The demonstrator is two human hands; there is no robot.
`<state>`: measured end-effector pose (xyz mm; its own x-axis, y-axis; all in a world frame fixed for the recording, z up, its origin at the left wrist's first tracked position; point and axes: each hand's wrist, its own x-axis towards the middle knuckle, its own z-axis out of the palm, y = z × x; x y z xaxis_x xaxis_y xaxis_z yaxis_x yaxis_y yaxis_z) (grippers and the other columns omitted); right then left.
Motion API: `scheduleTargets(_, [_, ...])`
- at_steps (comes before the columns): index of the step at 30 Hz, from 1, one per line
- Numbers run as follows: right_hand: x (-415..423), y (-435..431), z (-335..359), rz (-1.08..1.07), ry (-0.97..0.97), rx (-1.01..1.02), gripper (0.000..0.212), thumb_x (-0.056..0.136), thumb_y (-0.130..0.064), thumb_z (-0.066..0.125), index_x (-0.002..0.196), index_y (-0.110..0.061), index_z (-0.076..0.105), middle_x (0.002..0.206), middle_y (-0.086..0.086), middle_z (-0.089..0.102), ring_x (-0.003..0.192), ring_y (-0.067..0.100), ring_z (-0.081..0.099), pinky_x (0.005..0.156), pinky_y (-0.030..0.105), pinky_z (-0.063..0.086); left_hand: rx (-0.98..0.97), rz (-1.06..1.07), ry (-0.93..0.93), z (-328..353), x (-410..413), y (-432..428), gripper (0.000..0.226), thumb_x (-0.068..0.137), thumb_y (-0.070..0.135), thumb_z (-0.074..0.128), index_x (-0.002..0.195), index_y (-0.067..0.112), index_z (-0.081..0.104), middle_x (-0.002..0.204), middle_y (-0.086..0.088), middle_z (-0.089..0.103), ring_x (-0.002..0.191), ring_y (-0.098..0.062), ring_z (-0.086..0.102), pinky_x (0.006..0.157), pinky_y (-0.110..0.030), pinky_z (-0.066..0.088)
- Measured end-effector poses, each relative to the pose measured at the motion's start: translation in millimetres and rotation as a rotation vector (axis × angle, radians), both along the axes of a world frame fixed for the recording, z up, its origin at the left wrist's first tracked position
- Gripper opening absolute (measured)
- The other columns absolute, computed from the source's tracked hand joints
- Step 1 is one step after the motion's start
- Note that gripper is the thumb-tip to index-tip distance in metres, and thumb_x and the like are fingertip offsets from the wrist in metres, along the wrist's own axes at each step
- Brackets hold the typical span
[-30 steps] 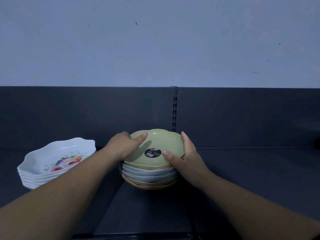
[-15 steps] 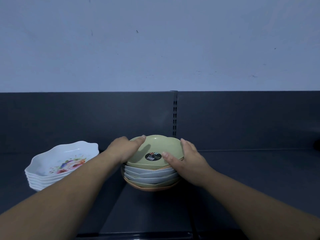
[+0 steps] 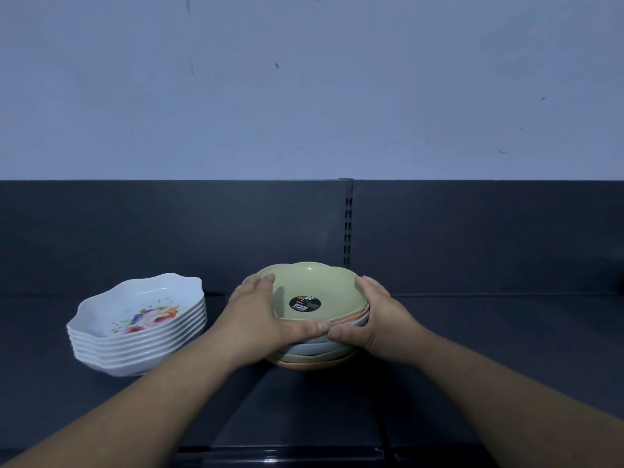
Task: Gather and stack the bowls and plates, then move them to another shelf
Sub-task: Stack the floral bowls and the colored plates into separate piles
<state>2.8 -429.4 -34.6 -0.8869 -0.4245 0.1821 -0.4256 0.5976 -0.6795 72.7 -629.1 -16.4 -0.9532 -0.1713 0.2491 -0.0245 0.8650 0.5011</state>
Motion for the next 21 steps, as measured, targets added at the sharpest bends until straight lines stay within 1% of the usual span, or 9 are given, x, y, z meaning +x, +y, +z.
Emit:
scheduleTargets(2, [1.4, -0.5, 0.0, -0.009, 0.025, -0.008, 0.106, 0.069, -0.047, 0.083, 0.153, -0.025, 0.021, 0.158, -0.009, 0.014, 0.129, 0.001, 0.027, 0.099, 0.012, 0.022, -0.009, 0.017, 0.005, -3.4, -1.0, 0.7, 0.126, 0.055, 0.079, 0.065, 0.151, 0.013, 0.017, 0.157, 0.000, 0.019, 0.144, -0.018, 0.016, 0.117, -0.030, 0.020])
scheduleTargets(4, [2.8, -1.8, -0.2, -0.007, 0.035, -0.023, 0.101, 0.071, -0.042, 0.083, 0.151, -0.025, 0.024, 0.153, -0.009, 0.020, 0.118, -0.003, 0.028, 0.094, 0.010, 0.022, -0.003, 0.030, 0.012, -5.4, -0.5, 2.4, 0.127, 0.054, 0.080, 0.064, 0.151, 0.012, 0.018, 0.157, -0.002, 0.020, 0.144, -0.020, 0.016, 0.117, -0.031, 0.020])
scheduleTargets(7, [3.2, -0.6, -0.1, -0.002, 0.027, -0.058, 0.103, 0.069, -0.044, 0.083, 0.151, -0.027, 0.023, 0.151, -0.011, 0.022, 0.120, -0.001, 0.029, 0.096, 0.014, 0.025, -0.008, 0.037, 0.016, -4.2, 0.4, 5.4, 0.132, 0.049, 0.086, 0.058, 0.150, 0.012, 0.018, 0.156, -0.004, 0.023, 0.144, -0.021, 0.018, 0.117, -0.034, 0.021])
scheduleTargets(9, [4.9, 2.7, 2.7, 0.007, 0.000, -0.064, 0.108, 0.070, -0.045, 0.083, 0.153, -0.028, 0.017, 0.148, -0.012, 0.022, 0.127, 0.002, 0.029, 0.098, 0.016, 0.024, -0.064, 0.043, 0.008, 1.7, -0.5, 9.5, 0.133, 0.046, 0.092, 0.050, 0.150, 0.014, 0.020, 0.155, -0.005, 0.027, 0.143, -0.022, 0.023, 0.116, -0.037, 0.023])
scheduleTargets(11, [6.2, 9.8, 5.5, 0.000, 0.008, -0.048, 0.115, 0.069, -0.050, 0.082, 0.156, -0.027, 0.010, 0.158, -0.009, 0.016, 0.141, 0.009, 0.024, 0.103, 0.017, 0.022, -0.173, 0.069, 0.014, 10.9, -0.1, 19.6, 0.122, 0.052, 0.092, 0.045, 0.148, 0.020, 0.024, 0.155, -0.001, 0.030, 0.141, -0.021, 0.027, 0.115, -0.040, 0.022])
scheduleTargets(13, [8.9, 24.6, 8.9, -0.023, 0.034, -0.028, 0.113, 0.070, -0.054, 0.079, 0.156, -0.029, 0.010, 0.162, -0.007, 0.012, 0.147, 0.012, 0.018, 0.107, 0.020, 0.021, -0.242, 0.060, 0.050, 20.8, 0.0, 35.7, 0.112, 0.057, 0.091, 0.040, 0.147, 0.025, 0.028, 0.154, 0.003, 0.031, 0.141, -0.020, 0.029, 0.115, -0.042, 0.020])
scheduleTargets(15, [12.7, 47.3, 12.2, -0.054, 0.045, -0.018, 0.108, 0.070, -0.060, 0.075, 0.155, -0.032, 0.014, 0.162, -0.006, 0.015, 0.147, 0.013, 0.019, 0.111, 0.025, 0.023, -0.206, 0.002, 0.095, 27.7, -1.6, 56.8, 0.101, 0.065, 0.085, 0.042, 0.145, 0.024, 0.032, 0.153, 0.003, 0.032, 0.140, -0.019, 0.030, 0.115, -0.040, 0.024])
scheduleTargets(17, [15.1, 76.6, 14.4, -0.108, 0.067, -0.018, 0.102, 0.069, -0.063, 0.074, 0.152, -0.035, 0.023, 0.160, -0.007, 0.022, 0.145, 0.013, 0.025, 0.113, 0.027, 0.028, -0.107, -0.082, 0.154, 30.6, -6.2, 82.5, 0.091, 0.072, 0.077, 0.049, 0.143, 0.022, 0.038, 0.150, 0.003, 0.036, 0.138, -0.016, 0.034, 0.113, -0.034, 0.028])
scheduleTargets(21, [16.4, 152.8, 16.6, -0.251, 0.108, -0.060, 0.083, 0.071, -0.056, 0.076, 0.144, -0.038, 0.038, 0.150, -0.010, 0.041, 0.136, 0.010, 0.040, 0.109, 0.028, 0.037, 0.009, -0.225, 0.200, 31.4, -20.4, 154.5, 0.083, 0.074, 0.067, 0.062, 0.141, 0.024, 0.040, 0.148, 0.004, 0.037, 0.135, -0.013, 0.037, 0.108, -0.026, 0.030])
